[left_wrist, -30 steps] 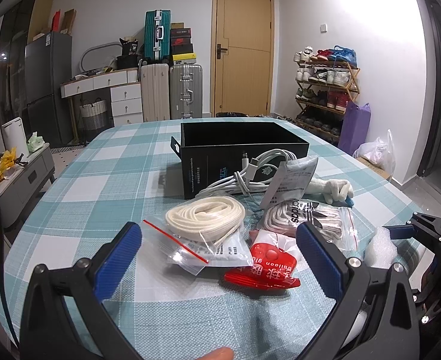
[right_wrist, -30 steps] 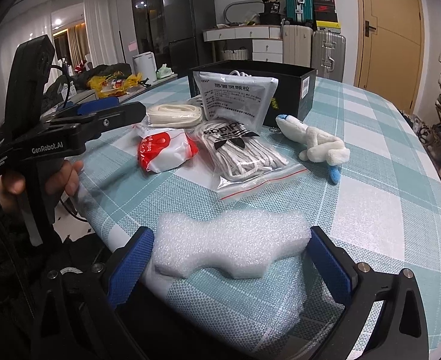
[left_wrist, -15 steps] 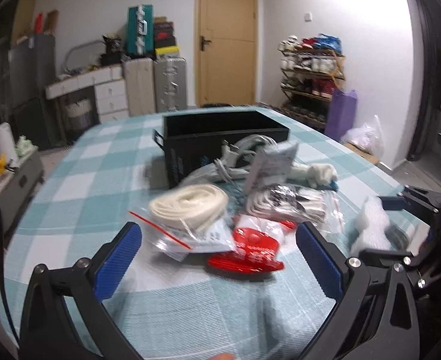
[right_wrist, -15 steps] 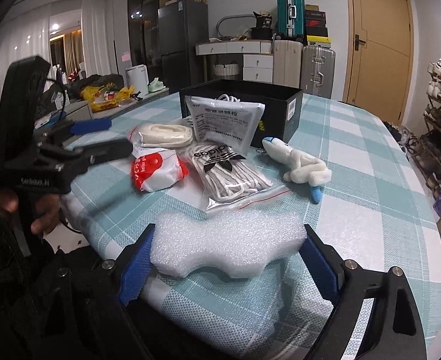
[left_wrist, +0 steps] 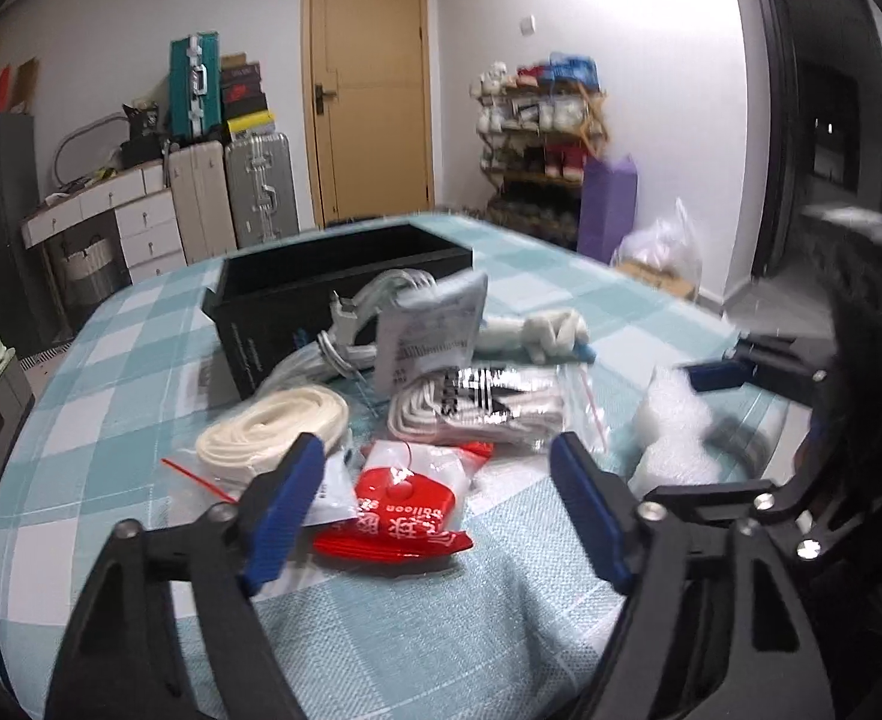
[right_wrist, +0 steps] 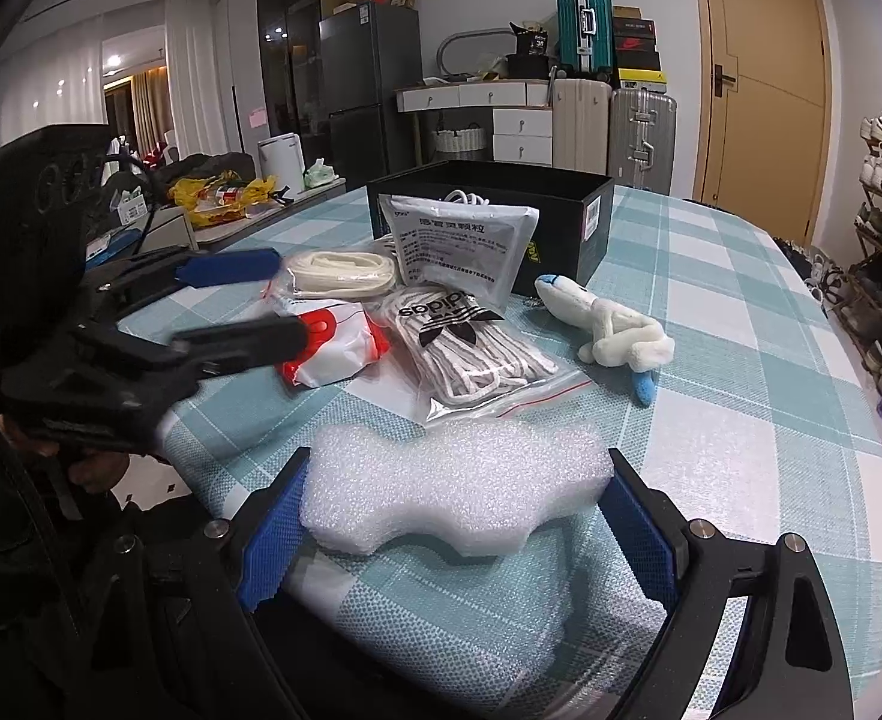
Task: Organize soft objects
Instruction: 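Grasp the red balloon-glue packet with the left gripper while the right gripper holds the foam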
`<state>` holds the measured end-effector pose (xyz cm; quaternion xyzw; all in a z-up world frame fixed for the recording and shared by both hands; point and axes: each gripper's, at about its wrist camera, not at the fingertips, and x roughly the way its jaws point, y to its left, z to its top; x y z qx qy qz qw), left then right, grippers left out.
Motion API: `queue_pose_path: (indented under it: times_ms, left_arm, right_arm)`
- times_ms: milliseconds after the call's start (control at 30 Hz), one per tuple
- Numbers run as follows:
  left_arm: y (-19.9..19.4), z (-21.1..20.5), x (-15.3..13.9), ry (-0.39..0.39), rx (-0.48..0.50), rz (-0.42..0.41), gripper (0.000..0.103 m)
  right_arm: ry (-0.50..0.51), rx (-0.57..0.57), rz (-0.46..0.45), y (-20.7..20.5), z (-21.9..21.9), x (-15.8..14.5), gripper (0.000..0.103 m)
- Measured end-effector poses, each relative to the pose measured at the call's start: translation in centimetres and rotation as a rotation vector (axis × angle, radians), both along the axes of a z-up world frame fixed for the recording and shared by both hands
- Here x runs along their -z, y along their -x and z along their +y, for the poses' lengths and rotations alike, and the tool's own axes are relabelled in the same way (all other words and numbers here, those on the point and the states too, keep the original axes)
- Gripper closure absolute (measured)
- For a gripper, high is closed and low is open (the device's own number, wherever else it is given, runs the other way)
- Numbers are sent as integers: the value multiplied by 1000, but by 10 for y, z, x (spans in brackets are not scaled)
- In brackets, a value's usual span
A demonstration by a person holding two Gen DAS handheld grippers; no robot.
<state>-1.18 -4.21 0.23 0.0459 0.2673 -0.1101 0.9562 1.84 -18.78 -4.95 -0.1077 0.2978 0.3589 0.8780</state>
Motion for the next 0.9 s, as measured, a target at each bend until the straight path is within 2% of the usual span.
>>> queue_pose_path:
  times_ms: [67,100,333,467,567,733,800,833,900]
  left_arm:
    - [-8,-1,4,3,4,42,38]
    - [-12,-1,6,10,5,62,39]
    - [-25,6,11,50,-3,147,39]
    - [-22,6,10,98,47,174,39]
    - [-22,2,12,71,43,185,39]
    - [-27,9,20,81,16,222,39]
    - [-26,6,22,66,12,217,44]
    - [-26,5,22,62,14,214,50]
    - [-25,4,21,57,20,209,55]
  right_arm:
    - [-2,0,1,0,0,0,11]
    - [-2,0,1,0,0,0,11]
    - [-6,2,5,0,-2,0,11]
    - [-10,4,6,-1,-4,0,11]
    - [-15,6,4,-2,-4,-1,11]
    - [-17,8,0,-2,-5,-2,11]
    - [-18,9,-2,-2,-5,-2,11]
    - [-18,10,-2,-2,-5,-2,11]
    - [-19,12,-4,-2,-5,-2,11]
